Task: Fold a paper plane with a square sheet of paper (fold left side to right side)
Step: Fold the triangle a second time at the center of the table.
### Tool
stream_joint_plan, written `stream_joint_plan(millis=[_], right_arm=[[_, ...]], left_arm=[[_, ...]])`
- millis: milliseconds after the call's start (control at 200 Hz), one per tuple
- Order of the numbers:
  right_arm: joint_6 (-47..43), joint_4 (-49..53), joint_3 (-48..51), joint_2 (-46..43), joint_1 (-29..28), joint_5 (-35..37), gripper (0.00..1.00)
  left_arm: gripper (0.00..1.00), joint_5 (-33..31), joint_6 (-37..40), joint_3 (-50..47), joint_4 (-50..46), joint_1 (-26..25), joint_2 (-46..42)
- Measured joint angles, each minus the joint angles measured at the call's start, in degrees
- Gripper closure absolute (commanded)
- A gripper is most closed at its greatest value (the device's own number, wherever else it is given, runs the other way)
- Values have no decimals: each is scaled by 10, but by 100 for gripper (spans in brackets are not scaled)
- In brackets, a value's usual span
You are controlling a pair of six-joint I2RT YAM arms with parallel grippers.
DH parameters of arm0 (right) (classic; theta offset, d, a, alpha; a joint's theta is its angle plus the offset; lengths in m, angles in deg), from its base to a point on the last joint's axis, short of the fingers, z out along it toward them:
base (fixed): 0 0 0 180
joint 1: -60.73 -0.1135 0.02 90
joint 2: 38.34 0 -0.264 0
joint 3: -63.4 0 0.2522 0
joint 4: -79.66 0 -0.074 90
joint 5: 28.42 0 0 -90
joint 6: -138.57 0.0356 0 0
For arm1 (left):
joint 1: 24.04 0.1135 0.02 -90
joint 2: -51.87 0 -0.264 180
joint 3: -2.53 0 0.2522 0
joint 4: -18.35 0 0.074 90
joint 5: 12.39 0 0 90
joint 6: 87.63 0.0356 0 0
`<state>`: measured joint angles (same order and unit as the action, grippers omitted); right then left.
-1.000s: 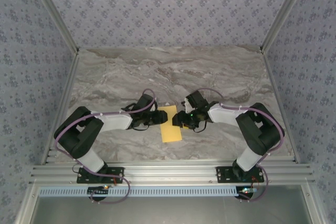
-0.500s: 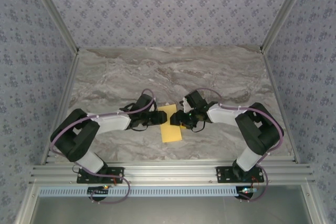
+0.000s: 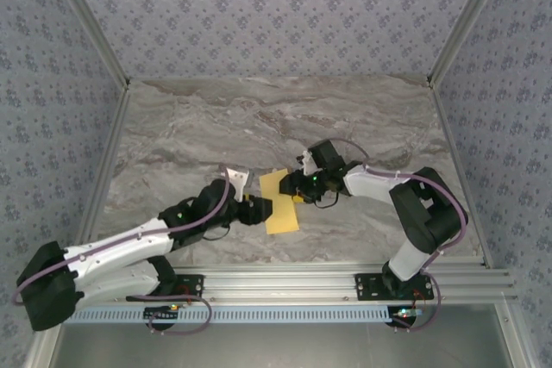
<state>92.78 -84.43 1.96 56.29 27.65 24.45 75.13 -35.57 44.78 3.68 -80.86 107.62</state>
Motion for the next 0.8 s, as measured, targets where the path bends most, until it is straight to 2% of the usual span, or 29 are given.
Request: stream_joint_plan(millis=[135, 285, 555, 799], right_arm=[[0, 0, -30, 4, 6, -12, 50], [2, 0, -42, 18, 6, -19, 50], [4, 9, -42, 22, 6, -21, 50], [4, 13, -42, 23, 6, -24, 50]], left_arm=[[27, -56, -3, -14, -28, -76, 4], [25, -106, -5, 3, -49, -132, 78], [19, -185, -4, 160, -87, -188, 258], [16, -246, -5, 262, -161, -210, 362]])
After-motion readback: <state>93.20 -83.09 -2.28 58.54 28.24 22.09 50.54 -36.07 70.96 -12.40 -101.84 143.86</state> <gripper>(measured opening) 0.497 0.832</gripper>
